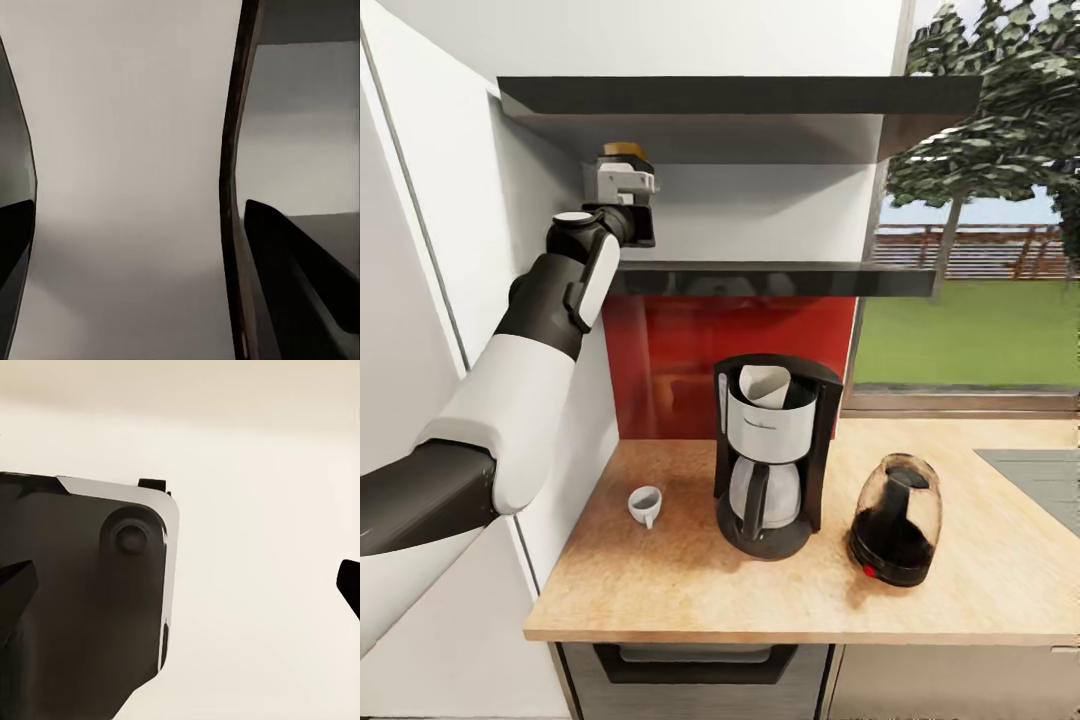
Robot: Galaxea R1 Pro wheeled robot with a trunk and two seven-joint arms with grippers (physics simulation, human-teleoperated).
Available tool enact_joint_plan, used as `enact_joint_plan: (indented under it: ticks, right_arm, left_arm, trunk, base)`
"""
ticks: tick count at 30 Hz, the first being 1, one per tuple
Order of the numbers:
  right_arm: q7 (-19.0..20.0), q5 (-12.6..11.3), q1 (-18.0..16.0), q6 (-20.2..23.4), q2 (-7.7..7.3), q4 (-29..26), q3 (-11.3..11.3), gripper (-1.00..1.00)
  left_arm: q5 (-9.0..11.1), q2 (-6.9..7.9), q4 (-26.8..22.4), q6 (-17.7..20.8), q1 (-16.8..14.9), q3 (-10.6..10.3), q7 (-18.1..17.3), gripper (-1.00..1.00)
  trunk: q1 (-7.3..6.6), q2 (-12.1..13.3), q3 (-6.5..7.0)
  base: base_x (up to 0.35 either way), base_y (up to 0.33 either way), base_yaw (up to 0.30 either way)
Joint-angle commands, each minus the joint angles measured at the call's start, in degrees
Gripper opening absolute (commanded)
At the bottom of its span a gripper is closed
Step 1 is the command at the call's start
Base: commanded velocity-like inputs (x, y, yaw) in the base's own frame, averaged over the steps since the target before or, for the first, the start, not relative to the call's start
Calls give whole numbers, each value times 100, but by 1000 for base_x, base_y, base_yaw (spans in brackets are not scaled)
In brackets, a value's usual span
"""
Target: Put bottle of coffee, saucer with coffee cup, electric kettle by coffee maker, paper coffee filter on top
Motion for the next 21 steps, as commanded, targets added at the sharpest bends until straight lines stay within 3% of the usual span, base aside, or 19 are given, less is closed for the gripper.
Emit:
enact_joint_plan:
  ticks: [1,7,21]
  right_arm:
    - [25,-62,-2,-20,-1,7,40,100]
    - [25,-65,-2,-20,11,5,44,100]
    - [25,-52,-2,-29,24,-20,57,100]
  left_arm:
    - [25,4,-9,25,-2,-16,37,-100]
    - [31,6,-18,147,2,-16,37,-100]
    - [31,7,-118,255,7,-16,37,-100]
  trunk:
    - [2,-4,-2]
    - [2,-4,-1]
    - [2,-4,-1]
  base:
    - [0,0,-95]
    - [-87,0,-26]
    - [-312,0,-1]
